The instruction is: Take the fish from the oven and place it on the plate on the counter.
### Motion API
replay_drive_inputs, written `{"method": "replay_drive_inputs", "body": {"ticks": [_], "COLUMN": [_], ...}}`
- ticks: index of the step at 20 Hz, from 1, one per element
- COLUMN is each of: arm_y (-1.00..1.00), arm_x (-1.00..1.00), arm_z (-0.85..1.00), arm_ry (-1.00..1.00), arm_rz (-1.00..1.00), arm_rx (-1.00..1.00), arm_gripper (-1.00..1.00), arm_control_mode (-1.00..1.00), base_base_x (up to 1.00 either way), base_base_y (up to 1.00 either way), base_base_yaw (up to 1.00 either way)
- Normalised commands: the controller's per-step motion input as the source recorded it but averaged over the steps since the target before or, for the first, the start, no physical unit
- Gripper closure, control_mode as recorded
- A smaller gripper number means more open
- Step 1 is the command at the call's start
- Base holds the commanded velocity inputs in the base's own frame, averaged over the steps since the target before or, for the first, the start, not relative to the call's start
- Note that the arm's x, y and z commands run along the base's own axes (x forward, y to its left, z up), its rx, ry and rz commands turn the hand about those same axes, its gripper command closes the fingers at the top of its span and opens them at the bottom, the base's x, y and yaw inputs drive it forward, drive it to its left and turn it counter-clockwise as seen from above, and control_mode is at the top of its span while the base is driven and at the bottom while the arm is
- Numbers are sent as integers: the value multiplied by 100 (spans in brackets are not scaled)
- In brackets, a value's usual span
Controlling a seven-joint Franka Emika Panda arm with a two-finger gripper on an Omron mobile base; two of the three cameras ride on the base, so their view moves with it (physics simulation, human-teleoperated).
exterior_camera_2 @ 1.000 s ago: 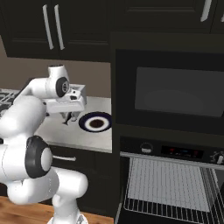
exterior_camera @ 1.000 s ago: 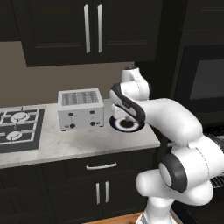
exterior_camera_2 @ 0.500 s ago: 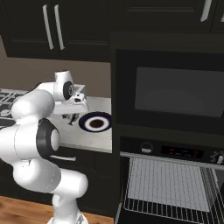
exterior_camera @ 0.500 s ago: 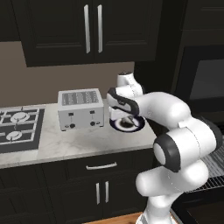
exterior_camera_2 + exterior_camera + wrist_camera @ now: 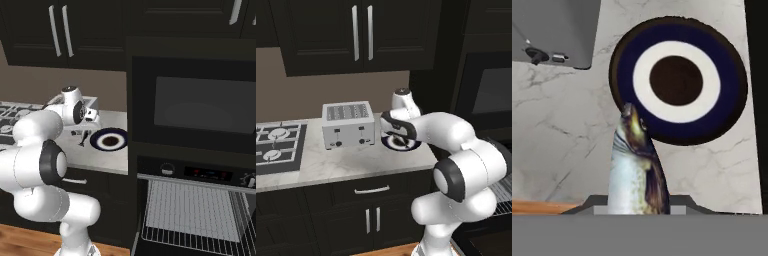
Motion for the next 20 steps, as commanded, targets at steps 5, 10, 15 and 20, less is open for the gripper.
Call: {"method": "replay_drive_inputs", "body": {"ticks": [5, 10, 15, 20], "arm_y": [0, -9, -10, -8], "arm_x": [24, 34, 6, 4], "arm_z": [-5, 0, -1, -15], "arm_ry": [-20, 0, 8, 2], "arm_rz": [-7, -6, -2, -2], "arm_rx": [13, 4, 0, 0], "arm_gripper": [100, 100, 100, 100], "arm_control_mode": [-100, -100, -100, -100], "base_base_x": [0, 0, 0, 0], "base_base_y": [0, 0, 0, 0], "base_base_yaw": [0, 0, 0, 0]}}
